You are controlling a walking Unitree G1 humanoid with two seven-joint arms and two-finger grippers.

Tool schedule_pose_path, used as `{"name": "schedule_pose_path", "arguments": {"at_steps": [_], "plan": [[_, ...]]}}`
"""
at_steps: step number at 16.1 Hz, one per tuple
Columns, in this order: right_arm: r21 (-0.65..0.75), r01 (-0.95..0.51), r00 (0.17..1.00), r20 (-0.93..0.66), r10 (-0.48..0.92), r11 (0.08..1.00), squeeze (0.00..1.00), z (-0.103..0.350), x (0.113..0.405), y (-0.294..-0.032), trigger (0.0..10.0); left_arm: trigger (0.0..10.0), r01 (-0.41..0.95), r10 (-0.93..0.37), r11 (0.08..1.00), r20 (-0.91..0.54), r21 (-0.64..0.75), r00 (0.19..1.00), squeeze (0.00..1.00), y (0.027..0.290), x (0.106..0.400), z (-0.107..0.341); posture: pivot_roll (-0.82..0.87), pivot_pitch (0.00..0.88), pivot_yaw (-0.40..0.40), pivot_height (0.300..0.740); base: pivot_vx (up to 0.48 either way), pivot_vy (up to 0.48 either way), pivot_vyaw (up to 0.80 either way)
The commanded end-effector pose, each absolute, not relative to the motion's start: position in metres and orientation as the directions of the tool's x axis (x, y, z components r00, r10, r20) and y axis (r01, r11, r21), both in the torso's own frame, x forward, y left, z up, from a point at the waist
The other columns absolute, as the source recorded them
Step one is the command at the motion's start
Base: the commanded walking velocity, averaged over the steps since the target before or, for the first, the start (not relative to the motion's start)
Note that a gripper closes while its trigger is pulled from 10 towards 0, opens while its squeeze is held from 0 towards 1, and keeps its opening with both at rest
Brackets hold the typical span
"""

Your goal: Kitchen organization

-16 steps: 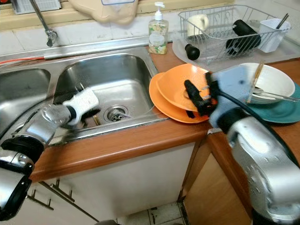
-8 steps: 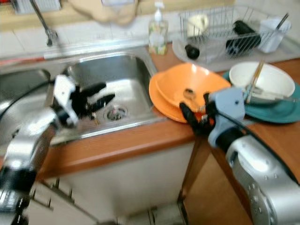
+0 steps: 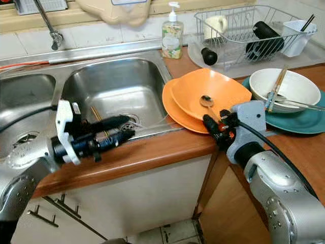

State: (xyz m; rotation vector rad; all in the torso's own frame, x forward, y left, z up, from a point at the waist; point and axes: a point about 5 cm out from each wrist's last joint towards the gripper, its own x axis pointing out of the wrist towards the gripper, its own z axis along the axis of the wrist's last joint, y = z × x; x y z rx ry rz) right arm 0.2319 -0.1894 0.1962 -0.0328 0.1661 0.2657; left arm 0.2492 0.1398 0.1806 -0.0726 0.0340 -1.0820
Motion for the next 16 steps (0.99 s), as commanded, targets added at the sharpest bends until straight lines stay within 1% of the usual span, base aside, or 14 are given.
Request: {"name": "schedule_pose_path", "arguments": {"at_steps": [1,5,11,12,13,14,15,16], "plan": [[0.014,-0.27,0.946,-0.182,0.268,0.963,0.0,0.195,0.234,-0.189,0.0,10.0,0.882,-0.884,0.467,-0.002,-0.064,0.467,0.0,0.139,0.248,0.184,-0.06,0.0,0.071,0.74,0.0,0.0,0.0],[0.017,-0.264,0.946,-0.188,0.263,0.964,0.0,0.194,0.236,-0.19,0.0,10.0,0.884,-0.887,0.462,-0.016,-0.074,0.462,0.0,0.136,0.245,0.187,-0.06,0.0,0.068,0.74,0.0,0.0,0.0],[0.006,-0.266,0.952,-0.158,0.264,0.964,0.0,0.2,0.24,-0.191,0.0,10.0,0.883,-0.885,0.465,-0.035,-0.066,0.464,0.0,0.135,0.247,0.188,-0.06,0.0,0.072,0.74,0.0,0.0,0.0],[0.004,-0.267,0.953,-0.149,0.265,0.964,0.0,0.202,0.241,-0.191,0.0,10.0,0.868,-0.868,0.496,-0.032,-0.019,0.496,0.0,0.135,0.25,0.189,-0.06,0.0,0.073,0.74,0.0,0.0,0.0],[0.0,-0.273,0.954,-0.131,0.27,0.962,0.0,0.207,0.242,-0.19,0.0,10.0,0.838,-0.838,0.545,0.025,-0.013,0.545,0.0,0.135,0.256,0.19,-0.06,0.0,0.073,0.74,0.0,0.0,0.0],[-0.004,-0.284,0.953,-0.112,0.282,0.959,0.0,0.212,0.243,-0.189,0.0,10.0,0.821,-0.821,0.57,0.019,-0.036,0.57,0.0,0.136,0.261,0.191,-0.06,0.0,0.075,0.74,0.0,0.0,0.0],[-0.014,-0.297,0.951,-0.095,0.294,0.955,0.0,0.217,0.244,-0.188,0.0,10.0,0.788,-0.783,0.616,0.102,-0.008,0.613,0.0,0.134,0.264,0.197,-0.06,0.0,0.074,0.74,0.0,0.0,0.0],[-0.028,-0.304,0.95,-0.076,0.301,0.952,0.0,0.224,0.246,-0.187,0.0,10.0,0.805,-0.801,0.593,0.098,0.002,0.59,0.0,0.131,0.267,0.201,-0.06,0.0,0.074,0.74,0.0,0.0,0.0]]}}
